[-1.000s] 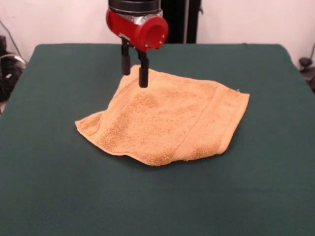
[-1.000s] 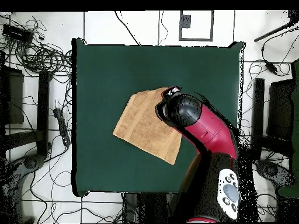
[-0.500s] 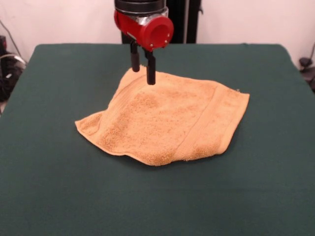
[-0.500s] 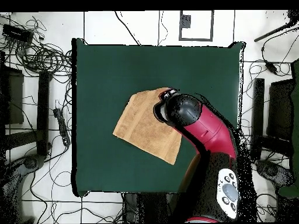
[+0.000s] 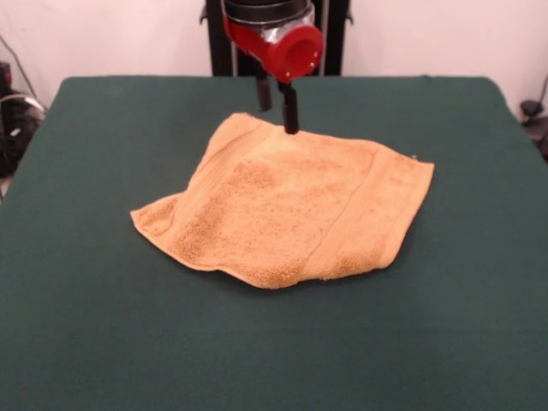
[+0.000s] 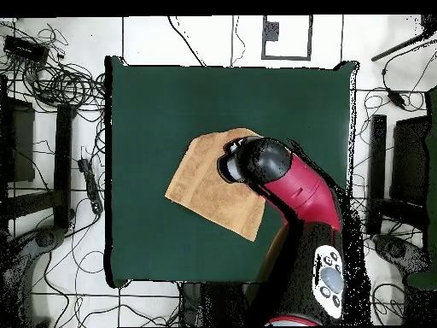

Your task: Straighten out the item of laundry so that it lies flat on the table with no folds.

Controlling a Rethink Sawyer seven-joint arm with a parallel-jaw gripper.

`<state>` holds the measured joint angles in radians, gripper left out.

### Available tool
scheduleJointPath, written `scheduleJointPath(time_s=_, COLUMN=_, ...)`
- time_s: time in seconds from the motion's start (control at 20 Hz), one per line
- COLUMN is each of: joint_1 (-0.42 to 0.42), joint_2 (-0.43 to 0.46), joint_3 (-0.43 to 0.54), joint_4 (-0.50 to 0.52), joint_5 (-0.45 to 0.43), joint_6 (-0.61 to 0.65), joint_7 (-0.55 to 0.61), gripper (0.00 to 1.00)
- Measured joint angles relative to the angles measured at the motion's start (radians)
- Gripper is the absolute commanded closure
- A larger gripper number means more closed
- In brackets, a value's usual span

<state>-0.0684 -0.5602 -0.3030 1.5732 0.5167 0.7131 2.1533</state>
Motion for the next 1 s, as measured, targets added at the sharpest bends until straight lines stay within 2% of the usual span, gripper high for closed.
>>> scheduleJointPath(time_s=0.45, joint_1=0.034, joint_2=0.037, joint_3=-0.012, joint_4=-0.004, joint_5=0.001, joint_6=0.024, joint_7=0.064, gripper=0.0)
scheduleJointPath(time_s=1.0, joint_1=0.145, joint_2=0.098, joint_3=-0.038, joint_4=-0.009, joint_5=0.013, joint_6=0.024, joint_7=0.253, gripper=0.0)
